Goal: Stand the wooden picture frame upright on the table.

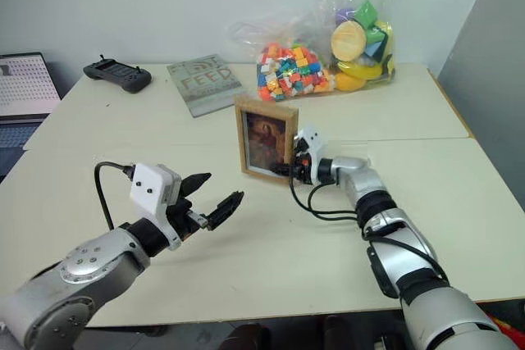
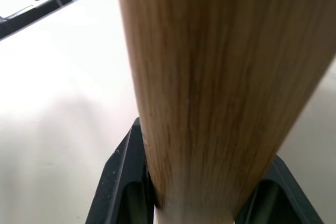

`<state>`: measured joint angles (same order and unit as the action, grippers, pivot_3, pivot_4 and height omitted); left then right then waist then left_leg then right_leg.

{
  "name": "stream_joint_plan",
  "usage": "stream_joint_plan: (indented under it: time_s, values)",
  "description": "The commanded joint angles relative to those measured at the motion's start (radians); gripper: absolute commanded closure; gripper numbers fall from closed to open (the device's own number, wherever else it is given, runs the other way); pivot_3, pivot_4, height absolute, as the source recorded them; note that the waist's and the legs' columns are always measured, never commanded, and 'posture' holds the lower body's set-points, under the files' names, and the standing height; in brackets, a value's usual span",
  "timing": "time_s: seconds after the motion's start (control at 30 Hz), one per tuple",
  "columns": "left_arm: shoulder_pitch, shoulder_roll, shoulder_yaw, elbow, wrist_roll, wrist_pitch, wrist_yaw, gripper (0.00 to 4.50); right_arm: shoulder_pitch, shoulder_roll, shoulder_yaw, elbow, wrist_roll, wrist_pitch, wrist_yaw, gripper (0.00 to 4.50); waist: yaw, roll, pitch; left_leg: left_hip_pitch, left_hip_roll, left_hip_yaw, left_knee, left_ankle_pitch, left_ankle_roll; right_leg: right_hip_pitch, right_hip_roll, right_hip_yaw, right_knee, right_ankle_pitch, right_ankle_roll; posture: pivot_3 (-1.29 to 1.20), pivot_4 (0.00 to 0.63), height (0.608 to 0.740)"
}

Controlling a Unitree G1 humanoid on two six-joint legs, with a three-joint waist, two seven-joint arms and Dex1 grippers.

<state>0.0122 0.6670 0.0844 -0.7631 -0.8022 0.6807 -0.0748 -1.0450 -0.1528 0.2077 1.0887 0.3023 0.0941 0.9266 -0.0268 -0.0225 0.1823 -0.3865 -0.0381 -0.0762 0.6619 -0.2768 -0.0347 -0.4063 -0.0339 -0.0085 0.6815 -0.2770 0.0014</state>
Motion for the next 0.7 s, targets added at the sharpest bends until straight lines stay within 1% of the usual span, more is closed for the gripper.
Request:
stream_joint_plan:
  time_s: [0.03, 0.07, 0.2, 0.23, 0.37, 0.4, 0.47, 0.53, 0.6, 0.7]
  values:
    - [0.013, -0.018, 0.032, -0.005, 0.042, -0.028, -0.026, 0.0, -0.011, 0.007, -0.047, 0.014, -0.048, -0.083, -0.017, 2.43, 0.0, 0.0, 0.0, 0.0, 0.0, 0.0, 0.0, 0.0, 0.0, 0.0, 0.0, 0.0, 0.001, 0.0, 0.0, 0.0, 0.15, 0.74]
    - [0.013, -0.021, 0.033, -0.003, 0.048, -0.027, -0.033, 0.0, 0.001, 0.009, -0.045, 0.01, -0.062, -0.097, -0.012, 2.33, 0.0, 0.0, 0.0, 0.0, 0.0, -0.001, 0.0, 0.0, 0.0, 0.0, 0.0, -0.001, 0.001, 0.0, 0.0, 0.0, 0.15, 0.74]
    - [0.003, -0.021, 0.018, 0.018, 0.076, -0.023, -0.076, 0.0, 0.036, 0.013, -0.061, -0.002, -0.096, -0.108, -0.015, 1.44, 0.0, 0.0, 0.0, 0.001, 0.0, -0.001, 0.0, 0.0, 0.0, 0.001, 0.0, -0.001, 0.001, 0.0, 0.0, 0.0, 0.15, 0.74]
    - [-0.002, -0.021, 0.018, 0.029, 0.081, -0.022, -0.089, 0.0, 0.045, 0.009, -0.066, -0.013, -0.1, -0.105, -0.013, 1.12, 0.0, 0.0, 0.0, 0.001, 0.0, -0.001, 0.0, 0.0, 0.0, 0.001, 0.0, -0.001, 0.001, 0.0, 0.0, 0.0, 0.15, 0.74]
    - [-0.033, 0.0, 0.049, 0.09, 0.093, -0.018, -0.151, 0.0, 0.1, -0.043, -0.07, -0.093, -0.13, -0.089, -0.016, 0.2, 0.001, 0.0, 0.0, 0.001, 0.0, -0.001, 0.0, 0.0, 0.0, 0.001, 0.0, -0.001, 0.001, 0.0, 0.0, 0.0, 0.15, 0.74]
    - [-0.048, 0.013, 0.065, 0.118, 0.092, -0.014, -0.173, 0.0, 0.136, -0.077, -0.066, -0.145, -0.147, -0.087, -0.012, 0.06, 0.002, 0.0, 0.0, 0.001, 0.0, -0.001, 0.0, 0.0, 0.0, 0.001, 0.0, -0.001, 0.001, 0.0, 0.0, 0.0, 0.15, 0.74]
    - [-0.074, 0.043, 0.094, 0.175, 0.098, -0.012, -0.221, 0.0, 0.218, -0.153, -0.05, -0.282, -0.188, -0.093, -0.014, 0.06, 0.007, 0.0, 0.0, 0.001, 0.0, -0.001, 0.001, 0.0, 0.0, 0.001, 0.0, -0.001, 0.001, 0.0, 0.0, 0.0, 0.15, 0.74]
    - [-0.105, 0.082, 0.124, 0.239, 0.095, -0.002, -0.27, 0.0, 0.299, -0.231, -0.06, -0.473, -0.191, -0.013, -0.009, 0.06, 0.012, 0.0, 0.0, 0.001, 0.0, -0.001, 0.0, 0.0, 0.001, 0.001, 0.0, -0.001, 0.001, 0.0, 0.001, 0.0, 0.15, 0.74]
    - [-0.139, 0.125, 0.15, 0.306, 0.092, 0.008, -0.329, 0.0, 0.362, -0.299, -0.085, -0.699, -0.144, 0.116, 0.015, 0.06, 0.013, 0.0, 0.0, 0.0, 0.0, -0.001, 0.0, 0.0, 0.001, 0.001, 0.0, -0.001, 0.0, 0.0, 0.001, 0.0, 0.15, 0.74]
    - [-0.207, 0.196, 0.18, 0.421, 0.075, 0.026, -0.447, 0.0, 0.387, -0.374, -0.146, -1.016, 0.018, 0.399, 0.047, 0.06, -0.004, 0.001, 0.001, 0.0, 0.0, -0.001, 0.0, -0.002, 0.004, 0.0, 0.0, -0.002, 0.002, 0.0, 0.001, 0.0, 0.15, 0.74]
